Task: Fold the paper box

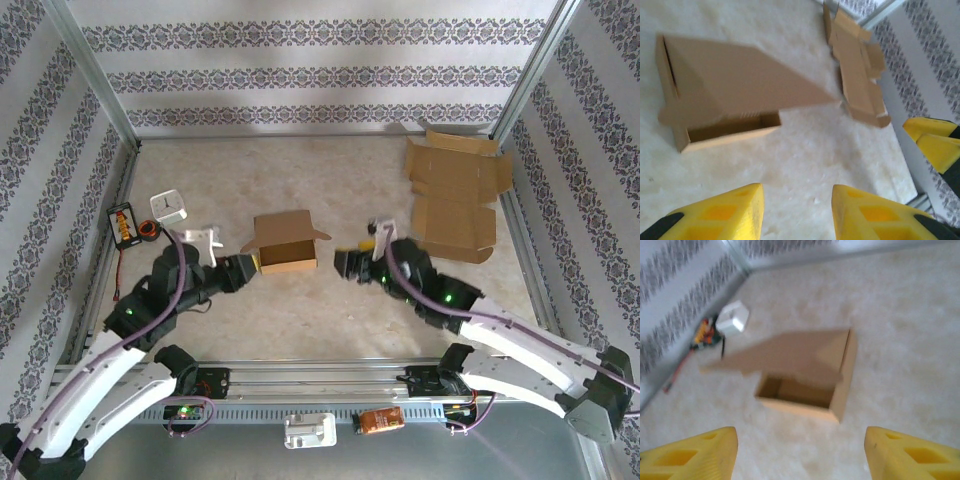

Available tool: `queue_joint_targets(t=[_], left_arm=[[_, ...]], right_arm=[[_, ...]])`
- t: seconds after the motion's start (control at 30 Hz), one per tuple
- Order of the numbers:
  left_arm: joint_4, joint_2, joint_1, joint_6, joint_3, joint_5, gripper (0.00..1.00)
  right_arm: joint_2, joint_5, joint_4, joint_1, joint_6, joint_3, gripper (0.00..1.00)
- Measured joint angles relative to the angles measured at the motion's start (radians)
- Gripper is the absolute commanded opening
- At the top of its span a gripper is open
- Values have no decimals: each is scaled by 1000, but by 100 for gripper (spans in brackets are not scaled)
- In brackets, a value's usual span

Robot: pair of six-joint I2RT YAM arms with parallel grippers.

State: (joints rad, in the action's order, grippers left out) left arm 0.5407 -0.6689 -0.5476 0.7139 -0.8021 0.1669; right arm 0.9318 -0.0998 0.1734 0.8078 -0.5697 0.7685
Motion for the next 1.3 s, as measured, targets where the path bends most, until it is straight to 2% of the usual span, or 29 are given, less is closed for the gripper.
queue_joint_targets(t=[0.1, 0.17, 0.27, 0.3, 0.43, 0.57, 0.63, 0.73, 0.83, 0.9, 1.07, 1.2, 1.3], left_arm=[[72, -132, 50, -14, -169, -23, 39], [90, -231, 156, -30, -236, 17, 39], [91, -383, 300, -52, -273, 114, 39], [91, -434, 324, -57, -278, 140, 39], [80, -609, 353, -64, -258, 258, 42], [31, -634, 354, -62, -195, 318, 47], [-19, -636, 356, -59, -161, 338, 46], [-89, -668, 360, -53, -122, 368, 36], [-145, -715, 360, -51, -79, 383, 24], [-169, -731, 360, -51, -46, 381, 22], [-241, -748, 360, -51, 36, 379, 21], [-311, -768, 360, -51, 68, 382, 22], [-324, -766, 360, -52, 67, 380, 31]], right_arm=[[151, 153, 122, -151, -39, 238, 65], [290, 247, 200, -219, -50, 394, 65], [466, 355, 284, -239, -50, 530, 63], [517, 388, 307, -238, -50, 560, 62], [692, 499, 362, -238, -53, 616, 59], [801, 559, 375, -234, -62, 617, 54], [837, 569, 370, -232, -68, 617, 47], [880, 572, 360, -222, -64, 617, 40], [910, 560, 346, -208, -61, 616, 37], [923, 537, 340, -195, -59, 612, 37], [946, 446, 322, -158, -41, 578, 36], [952, 360, 316, -130, -15, 546, 42], [949, 348, 317, -130, -3, 544, 49]])
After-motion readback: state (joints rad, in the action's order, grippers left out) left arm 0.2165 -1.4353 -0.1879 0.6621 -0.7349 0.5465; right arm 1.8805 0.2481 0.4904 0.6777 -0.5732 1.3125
